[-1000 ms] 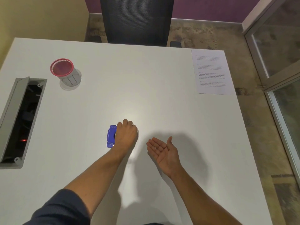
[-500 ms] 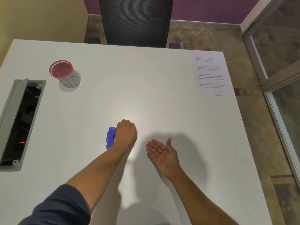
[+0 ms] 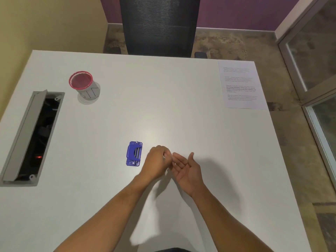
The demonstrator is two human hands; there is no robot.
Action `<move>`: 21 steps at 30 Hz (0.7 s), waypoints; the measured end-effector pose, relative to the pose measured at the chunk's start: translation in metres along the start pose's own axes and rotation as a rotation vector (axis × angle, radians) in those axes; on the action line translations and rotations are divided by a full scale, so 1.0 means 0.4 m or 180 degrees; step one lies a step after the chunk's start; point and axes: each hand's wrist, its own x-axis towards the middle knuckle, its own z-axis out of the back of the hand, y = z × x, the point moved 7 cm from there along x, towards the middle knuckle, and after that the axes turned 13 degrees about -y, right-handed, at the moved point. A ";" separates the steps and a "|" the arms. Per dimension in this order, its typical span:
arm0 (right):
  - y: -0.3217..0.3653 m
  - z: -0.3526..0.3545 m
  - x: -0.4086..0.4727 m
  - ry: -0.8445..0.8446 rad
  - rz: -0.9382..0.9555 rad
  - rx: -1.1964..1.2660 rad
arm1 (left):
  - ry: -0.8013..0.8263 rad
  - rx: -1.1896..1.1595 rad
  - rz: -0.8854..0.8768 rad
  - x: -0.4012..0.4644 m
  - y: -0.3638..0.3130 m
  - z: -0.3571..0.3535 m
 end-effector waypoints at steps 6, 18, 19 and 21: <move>-0.010 -0.027 -0.022 0.0143 0.0053 -0.0164 | 0.0042 0.0214 -0.0298 -0.045 -0.018 0.016; -0.034 -0.042 -0.043 0.0299 0.0025 0.0090 | -0.1043 -0.0573 0.0580 -0.072 0.064 0.178; -0.035 -0.041 -0.042 0.0309 0.0025 0.0104 | -0.1130 -0.0654 0.0789 -0.075 0.088 0.191; -0.039 -0.041 -0.041 0.0317 0.0036 0.0057 | -0.1317 -0.0794 0.1203 -0.079 0.141 0.215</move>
